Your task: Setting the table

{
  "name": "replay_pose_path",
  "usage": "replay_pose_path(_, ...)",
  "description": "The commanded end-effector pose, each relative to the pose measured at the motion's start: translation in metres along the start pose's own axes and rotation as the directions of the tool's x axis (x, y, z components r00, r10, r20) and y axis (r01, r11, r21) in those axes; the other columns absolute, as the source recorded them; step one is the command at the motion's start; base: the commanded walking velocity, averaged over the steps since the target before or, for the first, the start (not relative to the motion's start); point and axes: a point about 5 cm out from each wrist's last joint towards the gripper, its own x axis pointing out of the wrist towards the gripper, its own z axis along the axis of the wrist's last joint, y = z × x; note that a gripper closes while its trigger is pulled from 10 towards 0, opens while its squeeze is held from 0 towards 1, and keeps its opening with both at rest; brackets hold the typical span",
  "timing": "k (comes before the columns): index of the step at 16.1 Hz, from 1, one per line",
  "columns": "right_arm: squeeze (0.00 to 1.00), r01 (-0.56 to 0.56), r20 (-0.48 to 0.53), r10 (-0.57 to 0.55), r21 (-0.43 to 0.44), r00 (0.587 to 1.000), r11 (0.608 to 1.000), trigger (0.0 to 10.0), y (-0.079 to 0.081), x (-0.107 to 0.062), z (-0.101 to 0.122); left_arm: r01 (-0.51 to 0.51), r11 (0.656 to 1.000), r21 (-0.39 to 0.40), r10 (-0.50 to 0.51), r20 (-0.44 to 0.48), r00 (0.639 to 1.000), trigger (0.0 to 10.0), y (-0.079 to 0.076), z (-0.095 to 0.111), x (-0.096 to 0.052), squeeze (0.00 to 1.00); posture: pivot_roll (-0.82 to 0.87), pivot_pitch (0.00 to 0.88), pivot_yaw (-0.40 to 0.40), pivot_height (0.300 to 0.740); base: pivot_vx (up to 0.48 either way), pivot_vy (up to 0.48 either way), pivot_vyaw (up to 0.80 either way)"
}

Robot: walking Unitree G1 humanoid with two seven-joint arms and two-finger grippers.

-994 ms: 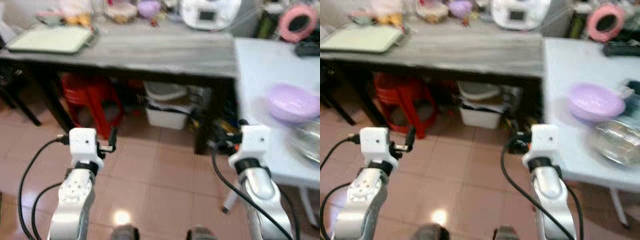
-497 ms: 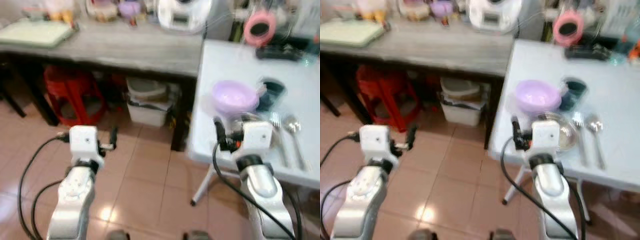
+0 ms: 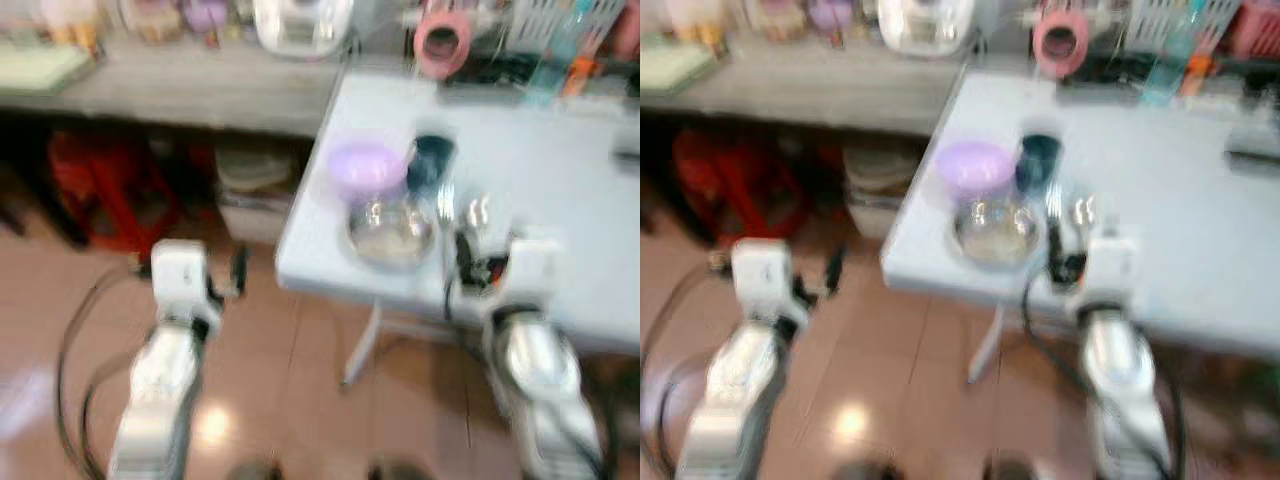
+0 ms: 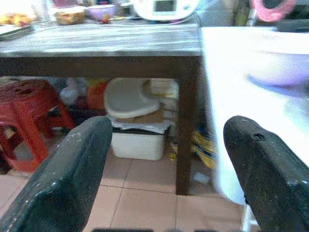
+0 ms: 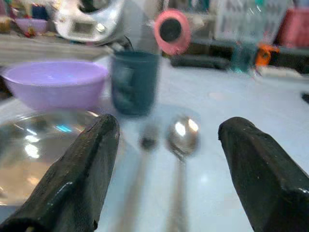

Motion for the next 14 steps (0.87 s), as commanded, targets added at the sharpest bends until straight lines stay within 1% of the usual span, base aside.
replay_pose_path(1, 0.0, 0.011, 0.0, -0.011, 0.01, 1.0, 1.0, 10.0, -0.0014, 0.0012, 0.0004, -0.013, 1.0, 0.012, 0.013, 0.012, 1.0, 10.0, 0.0031, 0.0029, 0.0004, 0.0, 0.0, 0.067, 0.044, 0.74, 0.0, 0.0, 0.0)
replay_pose_path(2, 0.0, 0.011, 0.008, -0.011, 0.003, 1.0, 1.0, 10.0, -0.0016, 0.0025, 0.0016, -0.01, 1.0, 0.019, 0.009, 0.016, 1.0, 10.0, 0.0031, 0.0034, 0.0007, 0.0, 0.01, 0.067, 0.045, 0.74, 0.0, 0.0, 0.0)
replay_pose_path(3, 0.0, 0.006, 0.012, -0.006, 0.009, 1.0, 1.0, 10.0, 0.0, 0.0028, 0.0024, 0.001, 1.0, 0.002, -0.001, 0.021, 1.0, 10.0, 0.0027, 0.0043, 0.0011, 0.0, 0.01, 0.069, 0.046, 0.74, 0.0, 0.0, 0.0)
replay_pose_path(5, 0.0, 0.007, 0.023, -0.007, 0.01, 1.0, 1.0, 10.0, -0.0001, 0.0018, 0.0038, 0.008, 1.0, 0.01, -0.008, 0.027, 1.0, 10.0, 0.0027, 0.0055, 0.001, 0.0, 0.01, 0.075, 0.048, 0.74, 0.0, 0.0, 0.0)
replay_pose_path(6, 0.0, 0.019, 0.019, -0.02, 0.015, 1.0, 1.0, 10.0, -0.002, 0.0017, 0.0036, 0.011, 1.0, 0.012, -0.012, 0.029, 1.0, 10.0, 0.0025, 0.0058, 0.0005, 0.0, 0.01, 0.079, 0.049, 0.74, 0.0, 0.0, 0.62)
replay_pose_path(8, 0.0, 0.049, -0.002, -0.048, 0.037, 0.999, 0.998, 10.0, -0.0056, 0.0018, 0.0001, 0.016, 1.0, 0.014, -0.016, 0.025, 1.0, 10.0, 0.0019, 0.0049, -0.0005, 0.0, 0.01, 0.082, 0.051, 0.74, 0.255, 0.0, 0.0)
replay_pose_path(10, 0.0, 0.045, 0.003, -0.045, 0.051, 0.999, 0.998, 10.0, -0.0054, 0.0027, 0.001, 0.029, 0.999, 0.014, -0.029, 0.036, 0.999, 10.0, 0.0016, 0.0066, -0.0008, 0.0, 0.01, 0.087, 0.051, 0.74, 0.257, 0.0, 0.0)
replay_pose_path(12, 0.0, 0.029, 0.006, -0.03, 0.049, 1.0, 0.998, 10.0, -0.0043, 0.0032, 0.0023, 0.036, 0.999, 0.028, -0.037, 0.037, 0.999, 10.0, 0.0007, 0.0071, -0.0026, 0.0, 0.01, 0.098, 0.049, 0.74, 0.358, 0.0, 0.0)
replay_pose_path(14, 0.0, 0.014, 0.017, -0.015, 0.035, 1.0, 0.999, 10.0, -0.0039, 0.0019, 0.0036, 0.038, 0.999, 0.026, -0.038, 0.032, 0.999, 10.0, -0.0001, 0.0061, -0.0049, 0.0, 0.01, 0.101, 0.046, 0.74, 0.388, 0.0, 0.0)
